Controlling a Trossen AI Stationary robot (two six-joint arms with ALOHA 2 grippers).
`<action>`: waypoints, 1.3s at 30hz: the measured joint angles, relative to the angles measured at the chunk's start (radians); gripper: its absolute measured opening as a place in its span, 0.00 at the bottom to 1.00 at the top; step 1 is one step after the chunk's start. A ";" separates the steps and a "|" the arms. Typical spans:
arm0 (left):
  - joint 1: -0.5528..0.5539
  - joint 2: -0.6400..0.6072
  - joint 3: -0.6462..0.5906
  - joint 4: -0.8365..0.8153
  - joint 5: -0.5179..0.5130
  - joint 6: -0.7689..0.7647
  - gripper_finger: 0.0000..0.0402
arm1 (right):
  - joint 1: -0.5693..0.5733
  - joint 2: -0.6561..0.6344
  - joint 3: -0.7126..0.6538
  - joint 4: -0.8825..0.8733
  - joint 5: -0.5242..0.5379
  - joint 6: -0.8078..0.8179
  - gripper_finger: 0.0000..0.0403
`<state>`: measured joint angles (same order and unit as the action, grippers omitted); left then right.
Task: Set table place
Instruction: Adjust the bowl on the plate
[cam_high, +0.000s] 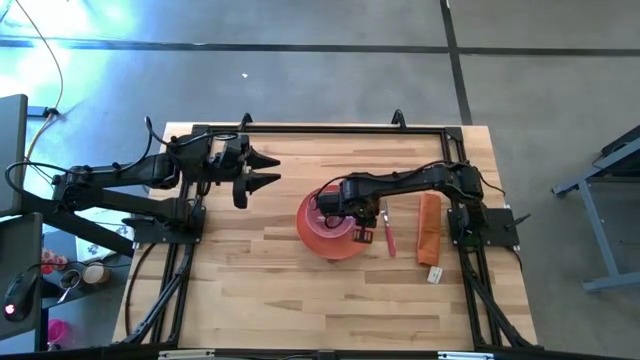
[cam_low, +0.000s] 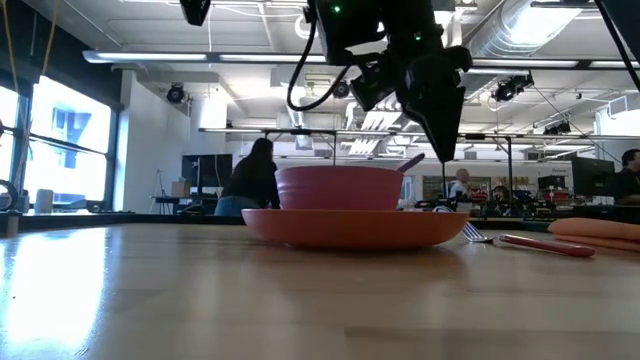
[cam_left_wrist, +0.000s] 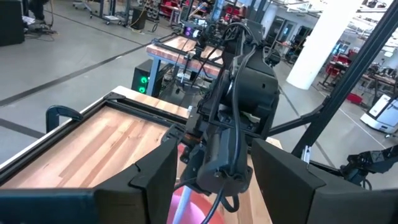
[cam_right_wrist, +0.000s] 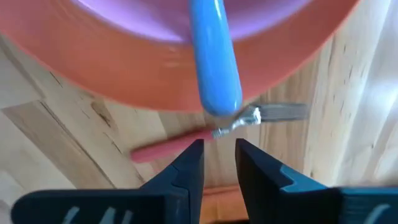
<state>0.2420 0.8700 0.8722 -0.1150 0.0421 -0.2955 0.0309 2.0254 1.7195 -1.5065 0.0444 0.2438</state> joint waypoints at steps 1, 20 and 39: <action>0.000 0.000 0.000 0.000 0.000 0.000 0.49 | 0.002 0.000 0.000 -0.009 0.000 0.005 0.21; 0.000 0.155 0.000 -0.442 -0.299 -0.127 0.35 | -0.007 -0.072 0.386 -0.063 0.245 0.128 0.16; 0.126 0.748 0.064 -0.113 -0.002 -0.076 0.00 | 0.111 -0.383 0.426 -0.065 0.560 0.313 0.00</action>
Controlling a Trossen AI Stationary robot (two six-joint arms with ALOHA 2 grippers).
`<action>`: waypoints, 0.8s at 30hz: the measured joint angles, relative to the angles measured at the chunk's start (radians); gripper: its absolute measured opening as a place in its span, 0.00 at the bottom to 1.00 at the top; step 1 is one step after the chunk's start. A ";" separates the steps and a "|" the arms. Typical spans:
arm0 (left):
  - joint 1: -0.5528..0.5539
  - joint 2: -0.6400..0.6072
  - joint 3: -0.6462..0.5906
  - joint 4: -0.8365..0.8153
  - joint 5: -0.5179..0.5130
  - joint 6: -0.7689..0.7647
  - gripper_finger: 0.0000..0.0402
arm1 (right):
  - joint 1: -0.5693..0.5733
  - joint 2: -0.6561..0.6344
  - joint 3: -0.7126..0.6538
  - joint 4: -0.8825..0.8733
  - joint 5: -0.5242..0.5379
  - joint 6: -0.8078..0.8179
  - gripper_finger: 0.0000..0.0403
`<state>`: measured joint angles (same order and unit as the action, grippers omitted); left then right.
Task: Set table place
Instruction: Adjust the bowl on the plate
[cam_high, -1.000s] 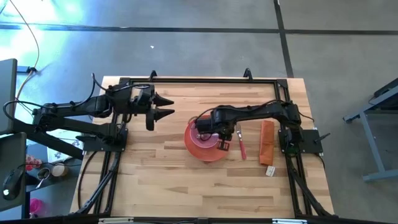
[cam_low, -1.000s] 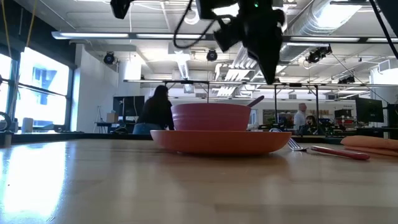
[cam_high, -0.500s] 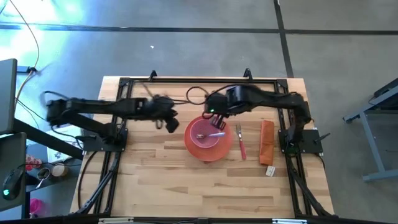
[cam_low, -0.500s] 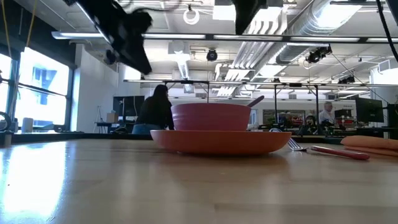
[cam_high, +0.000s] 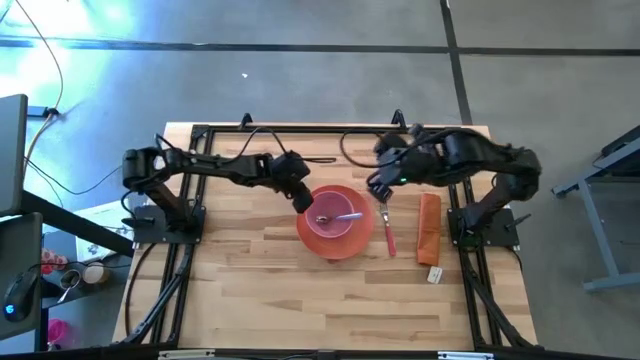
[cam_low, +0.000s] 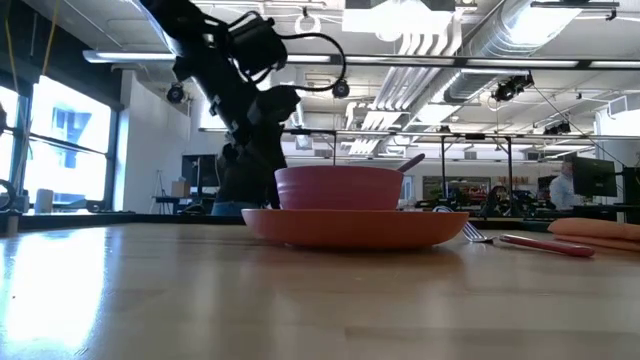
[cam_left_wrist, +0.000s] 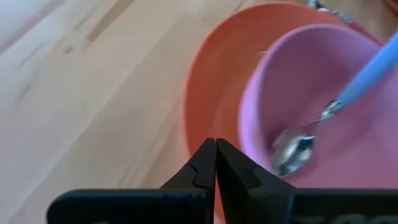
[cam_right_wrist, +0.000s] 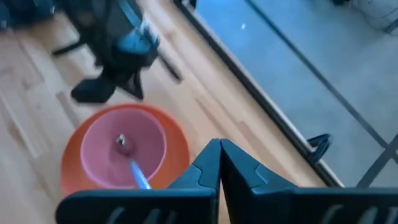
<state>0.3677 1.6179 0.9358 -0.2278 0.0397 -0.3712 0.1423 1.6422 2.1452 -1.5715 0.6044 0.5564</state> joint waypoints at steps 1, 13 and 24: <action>-0.004 0.008 0.011 0.000 0.003 0.000 0.00 | 0.005 -0.013 0.000 0.000 0.017 0.004 0.00; -0.060 0.086 0.100 -0.008 -0.077 -0.011 0.00 | 0.017 -0.095 0.000 0.000 0.058 -0.043 0.00; -0.068 0.088 0.100 0.004 -0.005 -0.079 0.00 | 0.015 -0.094 -0.001 0.000 0.081 -0.112 0.00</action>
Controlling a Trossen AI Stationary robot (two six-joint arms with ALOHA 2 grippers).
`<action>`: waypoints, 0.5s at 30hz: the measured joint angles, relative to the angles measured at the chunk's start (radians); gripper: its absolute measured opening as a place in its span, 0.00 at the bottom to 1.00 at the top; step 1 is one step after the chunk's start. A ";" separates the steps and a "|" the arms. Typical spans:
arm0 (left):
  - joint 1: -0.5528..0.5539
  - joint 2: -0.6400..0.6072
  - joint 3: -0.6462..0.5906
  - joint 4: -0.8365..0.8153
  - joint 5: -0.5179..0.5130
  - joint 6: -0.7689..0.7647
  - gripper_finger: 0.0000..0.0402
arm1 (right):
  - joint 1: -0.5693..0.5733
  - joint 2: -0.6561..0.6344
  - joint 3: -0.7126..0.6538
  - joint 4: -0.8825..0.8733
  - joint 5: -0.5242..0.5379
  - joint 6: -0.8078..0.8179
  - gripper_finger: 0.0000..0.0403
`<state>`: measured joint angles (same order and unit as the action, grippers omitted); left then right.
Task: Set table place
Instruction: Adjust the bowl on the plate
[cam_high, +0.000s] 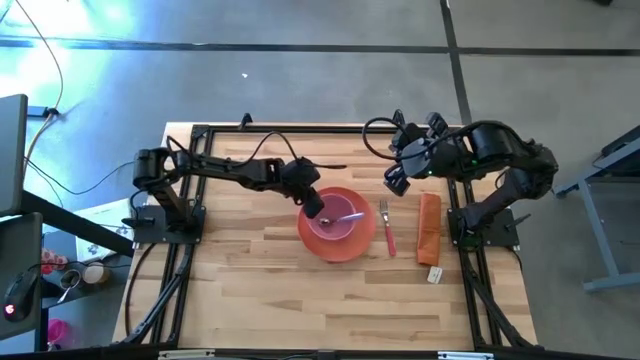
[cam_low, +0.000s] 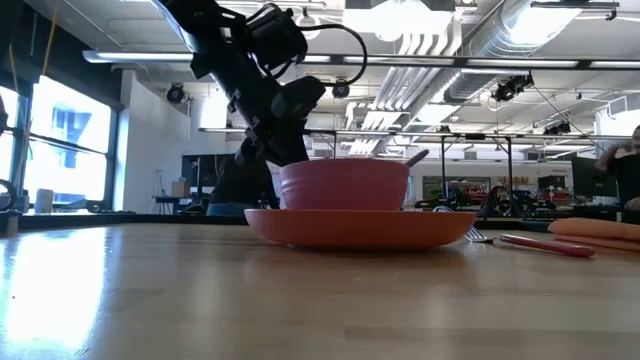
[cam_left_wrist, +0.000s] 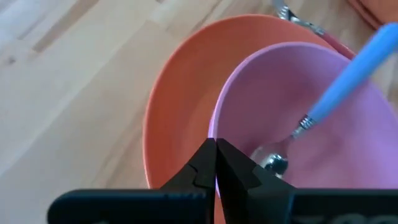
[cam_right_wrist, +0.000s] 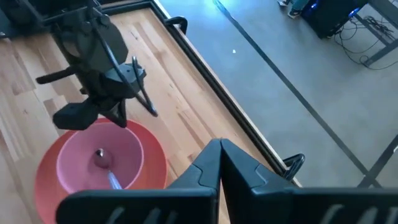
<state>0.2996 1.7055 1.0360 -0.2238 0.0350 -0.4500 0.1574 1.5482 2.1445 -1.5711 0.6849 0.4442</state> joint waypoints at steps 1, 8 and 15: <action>-0.005 -0.001 0.002 0.000 0.000 0.000 0.00 | 0.000 0.000 0.000 0.000 0.000 0.000 0.00; -0.006 -0.046 0.119 -0.062 -0.024 0.053 0.00 | 0.000 0.000 0.000 0.000 0.000 0.000 0.00; 0.002 -0.046 0.171 -0.257 -0.209 0.113 0.00 | 0.000 0.000 0.000 0.000 0.000 0.000 0.00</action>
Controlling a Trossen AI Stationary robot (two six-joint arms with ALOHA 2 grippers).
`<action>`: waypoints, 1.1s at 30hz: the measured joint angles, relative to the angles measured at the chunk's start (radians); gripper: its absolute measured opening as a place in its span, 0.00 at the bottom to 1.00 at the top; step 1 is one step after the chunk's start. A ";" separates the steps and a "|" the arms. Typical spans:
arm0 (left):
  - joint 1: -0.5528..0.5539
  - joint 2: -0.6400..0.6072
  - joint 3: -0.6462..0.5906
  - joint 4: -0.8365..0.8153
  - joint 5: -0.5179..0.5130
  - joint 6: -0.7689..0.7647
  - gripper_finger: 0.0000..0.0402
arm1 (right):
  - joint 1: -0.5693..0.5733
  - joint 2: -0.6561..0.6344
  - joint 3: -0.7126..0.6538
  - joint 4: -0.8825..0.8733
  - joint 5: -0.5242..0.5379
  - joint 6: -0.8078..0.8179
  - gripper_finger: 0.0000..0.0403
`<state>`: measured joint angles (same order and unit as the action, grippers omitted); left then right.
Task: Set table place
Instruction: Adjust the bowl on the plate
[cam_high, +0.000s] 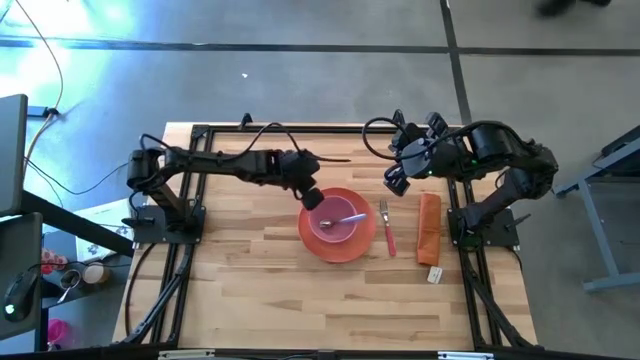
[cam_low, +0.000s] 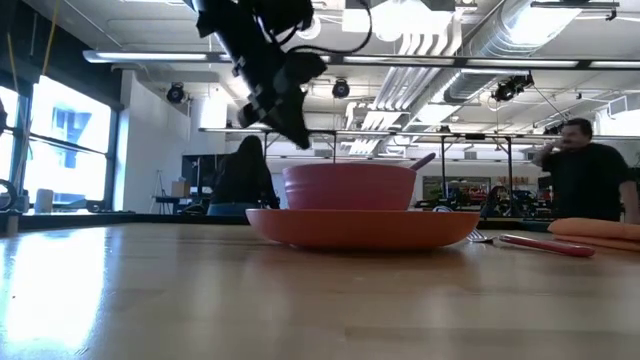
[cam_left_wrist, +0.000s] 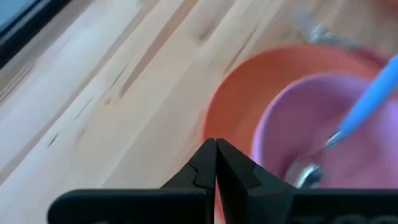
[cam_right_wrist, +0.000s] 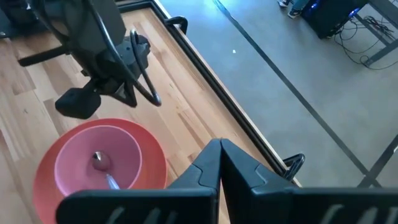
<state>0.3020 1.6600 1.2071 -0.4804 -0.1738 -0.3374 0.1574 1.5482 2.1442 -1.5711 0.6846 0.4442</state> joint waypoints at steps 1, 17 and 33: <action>0.002 0.000 -0.005 -0.022 -0.003 -0.004 0.00 | 0.000 0.000 0.000 0.000 0.000 0.000 0.00; -0.007 -0.001 -0.096 0.005 0.009 -0.008 0.00 | 0.059 -0.087 0.000 0.000 0.055 0.004 0.00; -0.044 0.086 -0.102 0.088 0.086 -0.073 0.00 | 0.093 -0.097 0.000 0.000 0.091 -0.008 0.00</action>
<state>0.2580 1.7462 1.1053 -0.3922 -0.0882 -0.4107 0.2508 1.4511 2.1437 -1.5711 0.7753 0.4366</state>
